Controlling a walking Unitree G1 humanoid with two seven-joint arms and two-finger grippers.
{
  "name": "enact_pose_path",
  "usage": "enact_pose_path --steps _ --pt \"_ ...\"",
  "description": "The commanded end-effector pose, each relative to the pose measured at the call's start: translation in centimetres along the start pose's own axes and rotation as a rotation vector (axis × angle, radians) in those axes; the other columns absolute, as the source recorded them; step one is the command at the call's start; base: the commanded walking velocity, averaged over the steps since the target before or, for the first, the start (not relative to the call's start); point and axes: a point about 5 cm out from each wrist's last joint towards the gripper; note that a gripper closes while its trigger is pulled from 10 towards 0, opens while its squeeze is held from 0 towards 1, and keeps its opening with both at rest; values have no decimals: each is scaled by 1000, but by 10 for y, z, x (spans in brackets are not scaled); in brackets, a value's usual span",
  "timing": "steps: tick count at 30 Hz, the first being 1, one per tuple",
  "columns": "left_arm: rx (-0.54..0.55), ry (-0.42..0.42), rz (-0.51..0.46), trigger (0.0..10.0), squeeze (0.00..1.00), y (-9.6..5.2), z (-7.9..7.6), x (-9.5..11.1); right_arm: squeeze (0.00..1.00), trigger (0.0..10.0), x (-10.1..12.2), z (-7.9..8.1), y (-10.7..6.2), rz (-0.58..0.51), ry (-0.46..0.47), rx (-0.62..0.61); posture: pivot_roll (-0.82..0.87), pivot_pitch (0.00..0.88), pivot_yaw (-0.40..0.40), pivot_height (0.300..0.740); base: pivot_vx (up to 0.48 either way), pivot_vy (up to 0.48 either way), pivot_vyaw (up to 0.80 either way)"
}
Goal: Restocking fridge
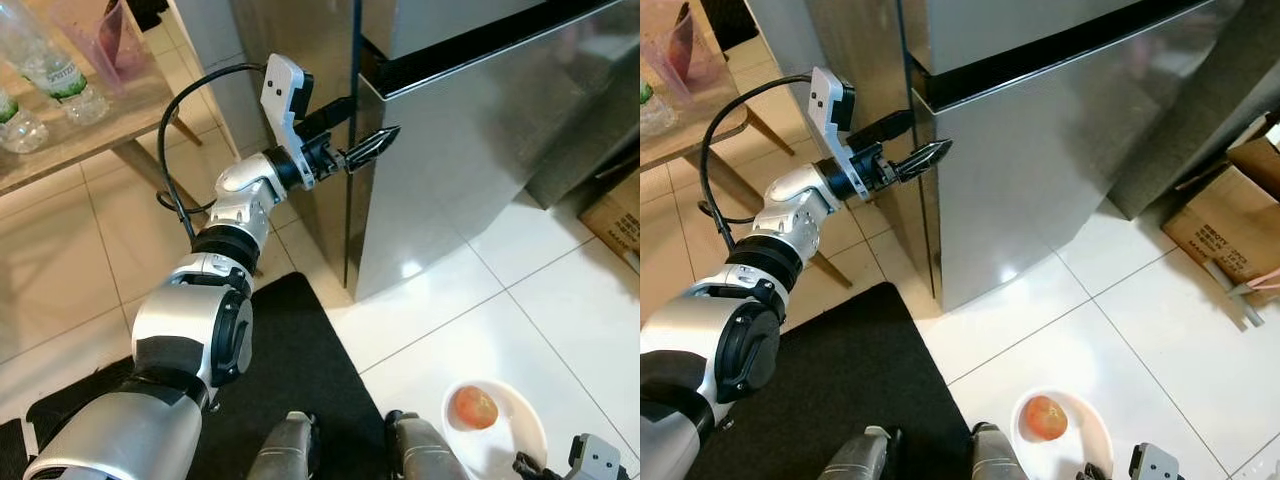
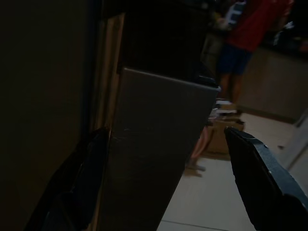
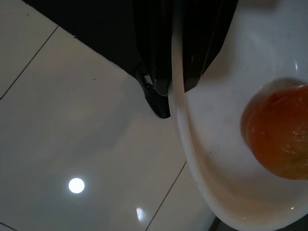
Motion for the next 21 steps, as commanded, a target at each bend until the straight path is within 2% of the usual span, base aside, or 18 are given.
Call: enact_pose_path --steps 1,2,3,4,6,8,11,14,15,18,21 --pt "-282 -11 89 10000 0 26 -30 -18 0 10000 -51 13 -21 204 18 57 -151 360 78 740 0 0 0" --pt "-339 -11 100 10000 0 29 -35 -19 0 10000 -51 13 -21 203 19 57 -150 357 78 740 0 0 0" --pt "-339 -11 100 10000 0 29 -35 -19 0 10000 -51 13 -21 203 19 57 -150 357 78 740 0 0 0" --pt "-384 -10 108 10000 0 31 -40 -20 0 10000 -50 13 -21 202 20 57 -149 356 79 740 0 0 0" --pt "-384 -10 108 10000 0 31 -40 -20 0 10000 -50 13 -21 202 20 57 -149 356 79 740 0 0 0" --pt "-461 -8 121 10000 0 34 -48 -23 0 10000 -50 14 -20 200 21 58 -146 350 83 740 0 0 0" --pt "-485 -6 124 10000 0 36 -52 -25 0 10000 -49 15 -19 199 22 58 -145 345 87 740 0 0 0" --pt "-445 27 110 10000 0 39 -52 -24 0 10000 -49 16 -18 197 24 58 -146 340 88 740 0 0 0" --pt "-392 68 95 10000 0 42 -51 -23 0 10000 -48 16 -17 197 25 58 -145 336 92 740 0 0 0" --pt "-298 110 -5 10000 0 56 -50 2 0 10000 -45 20 -13 193 28 59 -140 317 94 740 0 0 0" --pt "-286 106 -32 10000 0 58 -48 15 0 10000 -41 23 -9 184 34 60 -140 292 101 740 0 0 0"
Point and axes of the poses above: a point about 5 cm out from each wrist's last joint towards the gripper, its own y axis pointing out of the wrist towards the gripper, its own x axis along the axis of the wrist's last joint, z = x × y, and after that the axes turned 10 degrees about -y, right-handed
